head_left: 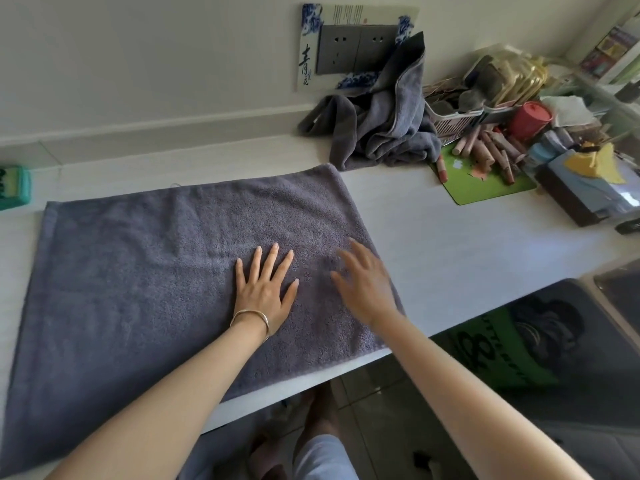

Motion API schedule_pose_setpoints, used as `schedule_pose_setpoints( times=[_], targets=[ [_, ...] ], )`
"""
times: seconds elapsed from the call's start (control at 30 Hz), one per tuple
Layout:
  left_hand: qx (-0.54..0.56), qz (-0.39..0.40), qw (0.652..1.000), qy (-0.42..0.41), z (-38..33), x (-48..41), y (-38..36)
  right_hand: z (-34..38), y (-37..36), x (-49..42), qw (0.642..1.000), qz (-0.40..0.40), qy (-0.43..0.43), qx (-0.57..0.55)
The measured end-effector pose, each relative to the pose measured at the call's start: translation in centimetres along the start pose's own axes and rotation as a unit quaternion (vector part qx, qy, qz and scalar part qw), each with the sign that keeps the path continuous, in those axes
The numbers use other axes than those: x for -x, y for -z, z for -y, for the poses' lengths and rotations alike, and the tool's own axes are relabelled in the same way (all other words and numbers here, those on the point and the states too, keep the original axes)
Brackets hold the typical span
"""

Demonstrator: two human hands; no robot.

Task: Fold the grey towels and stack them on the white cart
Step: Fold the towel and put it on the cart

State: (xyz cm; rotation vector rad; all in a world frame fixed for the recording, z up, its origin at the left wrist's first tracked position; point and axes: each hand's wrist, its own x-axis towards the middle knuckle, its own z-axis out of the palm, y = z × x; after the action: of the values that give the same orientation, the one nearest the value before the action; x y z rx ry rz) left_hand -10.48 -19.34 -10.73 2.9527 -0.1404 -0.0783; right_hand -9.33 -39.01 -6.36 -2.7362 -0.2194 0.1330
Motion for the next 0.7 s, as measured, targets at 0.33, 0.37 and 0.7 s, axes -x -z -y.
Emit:
schedule_pose_setpoints(
  times=[0.33,0.37,0.7],
  targets=[
    [0.0,0.01,1.0,0.002,0.3,-0.7,0.4,-6.1,-0.4,-5.3,0.995,0.03,-0.085,0.052],
    [0.006,0.01,1.0,0.006,0.5,-1.3,0.7,-6.4,0.1,-5.9,0.994,0.032,-0.091,0.058],
    [0.014,0.007,0.996,0.083,2.6,-11.8,2.1,0.8,-1.2,-15.1,0.983,0.043,0.159,0.082]
  ],
)
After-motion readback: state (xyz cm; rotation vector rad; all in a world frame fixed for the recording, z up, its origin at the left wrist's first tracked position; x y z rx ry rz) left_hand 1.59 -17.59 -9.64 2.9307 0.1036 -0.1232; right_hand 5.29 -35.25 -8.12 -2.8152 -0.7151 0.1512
